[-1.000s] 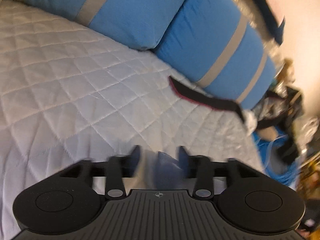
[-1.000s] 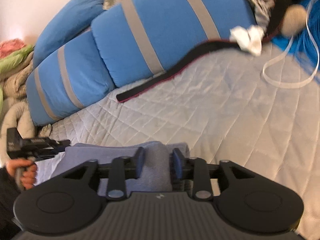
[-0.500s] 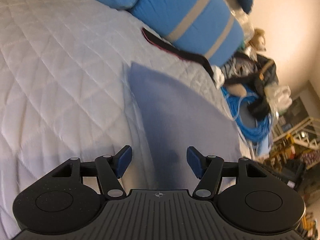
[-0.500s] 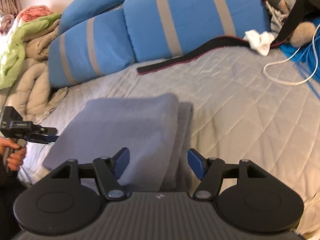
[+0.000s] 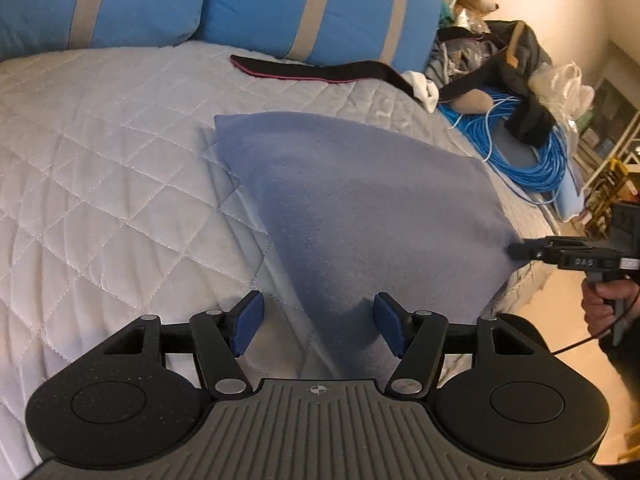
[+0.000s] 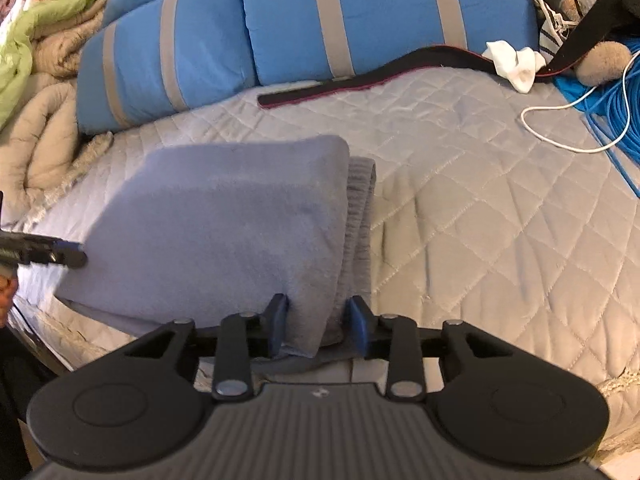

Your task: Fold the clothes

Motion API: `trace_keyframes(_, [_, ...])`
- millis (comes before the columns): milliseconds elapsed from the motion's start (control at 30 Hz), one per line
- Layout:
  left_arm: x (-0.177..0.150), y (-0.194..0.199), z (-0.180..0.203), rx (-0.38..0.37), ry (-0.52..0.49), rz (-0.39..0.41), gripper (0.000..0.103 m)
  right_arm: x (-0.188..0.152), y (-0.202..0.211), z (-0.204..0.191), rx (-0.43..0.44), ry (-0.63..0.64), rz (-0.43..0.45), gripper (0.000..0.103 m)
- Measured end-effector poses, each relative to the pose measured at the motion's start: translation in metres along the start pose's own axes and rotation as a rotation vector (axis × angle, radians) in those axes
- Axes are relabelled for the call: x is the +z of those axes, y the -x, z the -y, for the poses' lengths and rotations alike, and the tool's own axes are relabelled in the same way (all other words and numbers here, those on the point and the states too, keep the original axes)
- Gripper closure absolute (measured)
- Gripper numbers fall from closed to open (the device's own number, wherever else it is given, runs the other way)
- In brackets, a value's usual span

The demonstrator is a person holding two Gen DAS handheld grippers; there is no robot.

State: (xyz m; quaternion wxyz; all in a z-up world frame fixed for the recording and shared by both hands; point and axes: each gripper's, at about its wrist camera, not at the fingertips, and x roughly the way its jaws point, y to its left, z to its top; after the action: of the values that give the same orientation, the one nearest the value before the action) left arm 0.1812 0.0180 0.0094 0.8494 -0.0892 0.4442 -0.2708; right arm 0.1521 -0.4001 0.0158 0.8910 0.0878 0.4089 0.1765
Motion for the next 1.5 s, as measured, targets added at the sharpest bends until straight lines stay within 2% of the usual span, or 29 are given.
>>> trace_keyframes(67, [0.004,0.0,-0.013,-0.103,0.11,0.002,0.043,0.004,0.005,0.006,0.039,-0.033,0.03,0.05])
trace_keyframes(100, [0.006,0.001,-0.019,-0.155,0.165,0.003,0.043,0.005,0.002,0.008,0.049,-0.046,0.028,0.04])
trace_keyframes(133, [0.008,-0.001,-0.024,-0.173,0.204,0.008,0.041,0.006,-0.001,0.01,0.059,-0.059,0.025,0.036])
trace_keyframes(167, [0.01,-0.002,-0.029,-0.188,0.242,0.013,0.038,0.007,-0.003,0.013,0.07,-0.071,0.022,0.035])
trace_keyframes(267, [0.019,-0.013,-0.039,-0.144,0.293,0.007,0.037,0.011,-0.012,0.02,0.1,-0.11,0.014,0.032])
trace_keyframes(367, [0.025,-0.028,-0.051,-0.216,0.386,0.0,0.037,0.014,-0.021,0.028,0.131,-0.148,0.006,0.032])
trace_keyframes(567, [0.03,-0.043,-0.051,-0.207,0.46,0.016,0.038,0.021,-0.038,0.043,0.192,-0.224,-0.01,0.032])
trace_keyframes(600, [0.03,-0.043,-0.05,-0.203,0.47,0.016,0.051,0.022,-0.041,0.045,0.202,-0.236,-0.012,0.039])
trace_keyframes(633, [0.031,-0.045,-0.049,-0.203,0.478,0.004,0.069,0.023,-0.044,0.048,0.213,-0.249,-0.015,0.053])
trace_keyframes(667, [0.032,-0.045,-0.05,-0.206,0.483,-0.01,0.082,0.024,-0.047,0.05,0.223,-0.262,-0.018,0.062])
trace_keyframes(700, [0.033,-0.045,-0.051,-0.21,0.488,-0.024,0.085,0.025,-0.05,0.053,0.233,-0.274,-0.02,0.076])
trace_keyframes(733, [0.036,-0.041,-0.051,-0.219,0.477,-0.026,0.085,0.026,-0.052,0.054,0.242,-0.285,-0.022,0.081])
trace_keyframes(800, [0.041,-0.033,-0.05,-0.239,0.452,-0.027,0.087,0.03,-0.045,0.047,0.247,-0.287,-0.011,0.084])
trace_keyframes(933, [0.05,-0.004,-0.053,-0.224,0.403,-0.018,0.087,0.038,-0.034,0.033,0.258,-0.291,0.011,0.085])
trace_keyframes(1033, [0.055,0.023,-0.067,-0.209,0.39,-0.006,0.087,0.05,-0.031,0.006,0.293,-0.267,0.009,0.086])
trace_keyframes(1267, [0.056,0.075,-0.106,-0.091,0.38,-0.005,0.086,0.056,-0.051,-0.055,0.382,-0.205,-0.029,0.086])
trace_keyframes(1367, [0.049,0.084,-0.123,-0.077,0.405,-0.009,0.086,0.058,-0.062,-0.08,0.417,-0.182,-0.049,0.086])
trace_keyframes(1500, [0.038,0.072,-0.137,-0.074,0.408,-0.041,0.085,0.054,-0.067,-0.084,0.384,-0.115,-0.034,0.086])
